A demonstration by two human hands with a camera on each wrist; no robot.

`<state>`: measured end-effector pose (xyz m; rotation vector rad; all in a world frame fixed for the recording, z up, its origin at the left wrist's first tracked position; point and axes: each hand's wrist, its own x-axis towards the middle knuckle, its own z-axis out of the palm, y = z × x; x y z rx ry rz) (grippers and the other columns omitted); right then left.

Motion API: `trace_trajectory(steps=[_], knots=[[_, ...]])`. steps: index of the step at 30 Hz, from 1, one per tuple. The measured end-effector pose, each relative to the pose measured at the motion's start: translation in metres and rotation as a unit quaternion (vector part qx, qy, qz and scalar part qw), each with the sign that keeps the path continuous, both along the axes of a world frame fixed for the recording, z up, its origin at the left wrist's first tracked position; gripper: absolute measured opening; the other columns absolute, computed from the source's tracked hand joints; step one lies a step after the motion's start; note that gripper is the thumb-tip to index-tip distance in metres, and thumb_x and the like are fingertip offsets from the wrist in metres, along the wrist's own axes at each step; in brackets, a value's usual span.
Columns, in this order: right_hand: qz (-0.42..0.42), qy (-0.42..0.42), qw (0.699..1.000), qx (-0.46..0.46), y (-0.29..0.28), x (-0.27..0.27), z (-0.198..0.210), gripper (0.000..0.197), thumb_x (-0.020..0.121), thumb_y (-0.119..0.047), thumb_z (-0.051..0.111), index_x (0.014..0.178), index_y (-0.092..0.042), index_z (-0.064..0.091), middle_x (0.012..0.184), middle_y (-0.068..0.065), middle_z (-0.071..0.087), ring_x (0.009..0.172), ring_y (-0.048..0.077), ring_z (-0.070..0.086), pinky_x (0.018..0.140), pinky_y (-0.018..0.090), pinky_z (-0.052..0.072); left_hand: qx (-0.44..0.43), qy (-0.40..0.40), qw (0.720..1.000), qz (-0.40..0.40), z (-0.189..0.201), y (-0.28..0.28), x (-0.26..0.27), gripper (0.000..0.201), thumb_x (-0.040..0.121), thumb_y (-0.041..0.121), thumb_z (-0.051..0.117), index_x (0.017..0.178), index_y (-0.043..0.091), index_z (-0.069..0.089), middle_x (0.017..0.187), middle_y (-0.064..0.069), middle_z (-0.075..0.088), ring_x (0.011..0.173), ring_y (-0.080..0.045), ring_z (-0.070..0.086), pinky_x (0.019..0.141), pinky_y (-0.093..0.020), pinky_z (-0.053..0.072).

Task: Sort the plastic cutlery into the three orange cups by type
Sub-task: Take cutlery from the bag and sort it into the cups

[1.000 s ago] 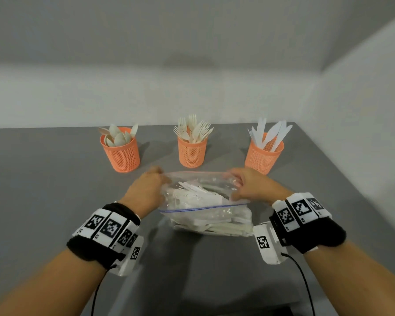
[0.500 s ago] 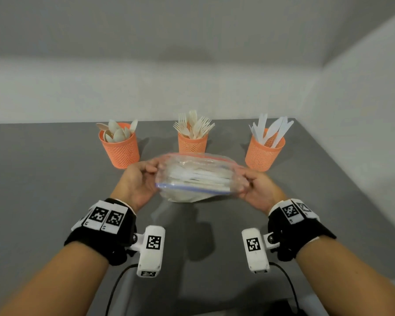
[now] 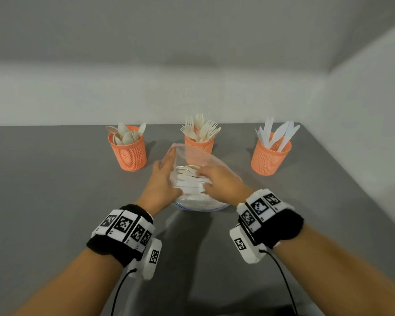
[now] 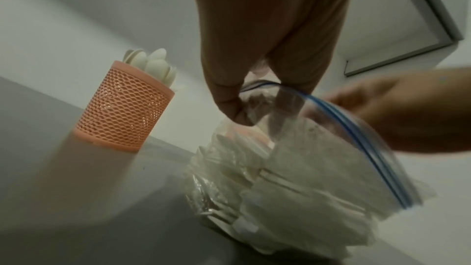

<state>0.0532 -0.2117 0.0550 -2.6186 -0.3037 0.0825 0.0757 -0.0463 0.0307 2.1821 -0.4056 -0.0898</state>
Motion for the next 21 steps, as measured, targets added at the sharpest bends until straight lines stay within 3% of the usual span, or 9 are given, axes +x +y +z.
trace_trajectory(steps=[1,3,7,10,13,17,21], knots=[[-0.024,0.042,0.997,-0.067,-0.001,0.007,-0.008,0.043,0.086,-0.003,0.051,0.129,-0.005,0.047,0.129,0.010,0.054,0.117,0.024,0.050,0.093,0.026,0.038,0.001,-0.003,1.000,-0.002,0.001,0.001,0.000,0.104,0.070,-0.008,0.062,0.149,0.028,0.005,0.147,-0.004,0.023,0.110,-0.004,0.028,0.092,-0.018,0.032],[-0.068,0.083,0.990,-0.089,-0.004,0.015,-0.015,0.056,0.083,-0.009,0.057,0.135,-0.006,0.037,0.132,0.011,0.050,0.121,0.026,0.047,0.095,0.030,0.040,0.007,-0.003,1.000,-0.006,0.000,0.002,0.000,0.101,0.071,-0.008,0.059,0.149,0.031,0.007,0.146,-0.003,0.023,0.109,-0.007,0.034,0.088,-0.020,0.038],[-0.046,0.117,0.985,-0.119,-0.007,0.029,-0.012,0.049,0.076,-0.022,0.068,0.119,-0.003,0.053,0.111,0.012,0.062,0.103,0.025,0.058,0.085,0.032,0.047,0.015,0.031,0.999,-0.004,-0.005,0.008,-0.005,0.099,0.073,-0.006,0.058,0.148,0.033,0.007,0.129,-0.002,0.027,0.105,-0.013,0.042,0.093,-0.027,0.045],[-0.014,0.145,0.980,-0.135,-0.007,0.029,-0.018,0.061,0.071,-0.028,0.074,0.122,-0.004,0.050,0.119,0.011,0.058,0.111,0.026,0.054,0.089,0.031,0.044,0.021,0.064,0.998,0.001,-0.009,0.013,-0.009,0.099,0.074,-0.005,0.058,0.148,0.034,0.005,0.121,0.001,0.024,0.101,-0.016,0.044,0.096,-0.031,0.045],[-0.005,0.129,0.977,-0.169,-0.004,0.026,-0.028,0.081,0.066,-0.033,0.078,0.130,-0.006,0.037,0.129,0.010,0.048,0.120,0.027,0.047,0.100,0.035,0.042,0.026,0.084,0.996,0.005,-0.011,0.016,-0.012,0.100,0.074,-0.005,0.056,0.148,0.036,0.003,0.123,-0.001,0.025,0.101,-0.020,0.048,0.093,-0.029,0.046],[-0.010,0.084,0.981,-0.173,-0.002,0.025,-0.030,0.064,0.070,-0.032,0.073,0.120,-0.006,0.043,0.121,0.009,0.054,0.109,0.024,0.051,0.092,0.032,0.046,0.022,0.090,0.996,0.002,-0.012,0.021,-0.008,0.102,0.072,-0.008,0.055,0.148,0.037,0.003,0.133,-0.004,0.026,0.101,-0.014,0.043,0.084,-0.022,0.042],[0.001,0.073,0.989,-0.126,-0.003,0.023,-0.035,0.069,0.072,-0.028,0.068,0.131,-0.009,0.039,0.132,0.006,0.049,0.121,0.023,0.047,0.099,0.032,0.042,0.001,0.099,0.995,0.000,-0.008,0.024,-0.008,0.100,0.073,-0.004,0.058,0.148,0.034,0.004,0.139,-0.007,0.026,0.118,-0.018,0.035,0.099,-0.034,0.043]])
